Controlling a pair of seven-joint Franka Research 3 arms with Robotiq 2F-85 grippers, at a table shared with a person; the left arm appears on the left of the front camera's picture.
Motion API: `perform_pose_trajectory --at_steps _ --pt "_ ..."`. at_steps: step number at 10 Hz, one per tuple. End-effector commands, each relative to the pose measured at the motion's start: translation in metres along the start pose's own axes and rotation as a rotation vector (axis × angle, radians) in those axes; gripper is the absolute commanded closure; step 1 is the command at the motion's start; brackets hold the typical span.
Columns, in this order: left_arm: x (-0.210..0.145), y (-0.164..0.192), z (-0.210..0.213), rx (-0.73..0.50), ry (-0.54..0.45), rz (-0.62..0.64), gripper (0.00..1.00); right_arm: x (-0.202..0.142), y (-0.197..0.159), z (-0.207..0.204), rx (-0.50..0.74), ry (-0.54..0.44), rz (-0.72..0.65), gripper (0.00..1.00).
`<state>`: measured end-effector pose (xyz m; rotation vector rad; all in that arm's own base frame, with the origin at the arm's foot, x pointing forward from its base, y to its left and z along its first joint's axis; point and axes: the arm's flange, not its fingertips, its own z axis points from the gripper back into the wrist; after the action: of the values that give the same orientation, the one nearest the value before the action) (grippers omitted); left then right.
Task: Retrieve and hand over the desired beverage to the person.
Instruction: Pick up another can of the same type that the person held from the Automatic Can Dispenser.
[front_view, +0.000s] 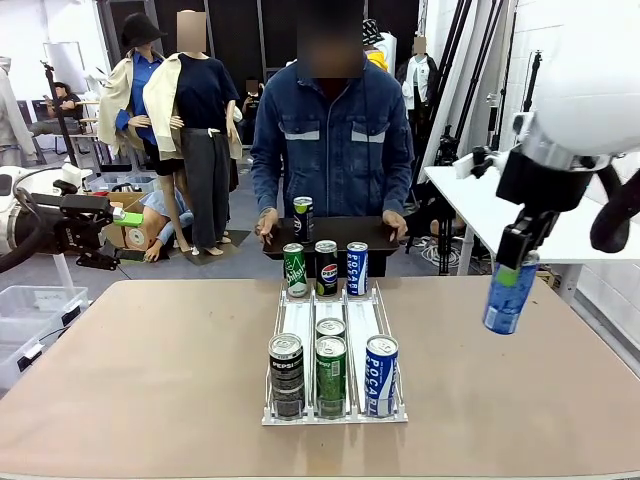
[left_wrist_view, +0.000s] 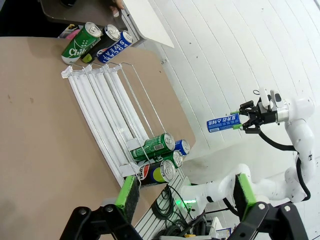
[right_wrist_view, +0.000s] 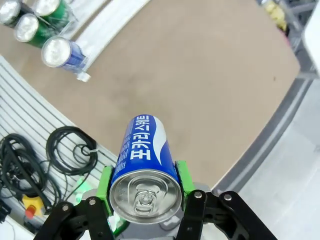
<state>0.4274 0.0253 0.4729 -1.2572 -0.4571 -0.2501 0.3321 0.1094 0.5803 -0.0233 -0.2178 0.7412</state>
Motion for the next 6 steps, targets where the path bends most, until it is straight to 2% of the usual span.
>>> perform_pose_trajectory --at_steps 1,5,6 --pt "0.000 -0.001 0.000 -0.013 -0.015 0.001 0.00 -0.007 -0.012 0.010 -0.024 0.000 -0.064 1.00" --pt "0.000 -0.001 0.000 -0.013 -0.015 0.001 0.00 -0.003 -0.023 0.020 -0.025 -0.036 -0.090 1.00" --pt "0.000 -0.001 0.000 -0.013 -0.015 0.001 0.00 -0.011 -0.022 0.012 -0.011 -0.019 -0.077 1.00"
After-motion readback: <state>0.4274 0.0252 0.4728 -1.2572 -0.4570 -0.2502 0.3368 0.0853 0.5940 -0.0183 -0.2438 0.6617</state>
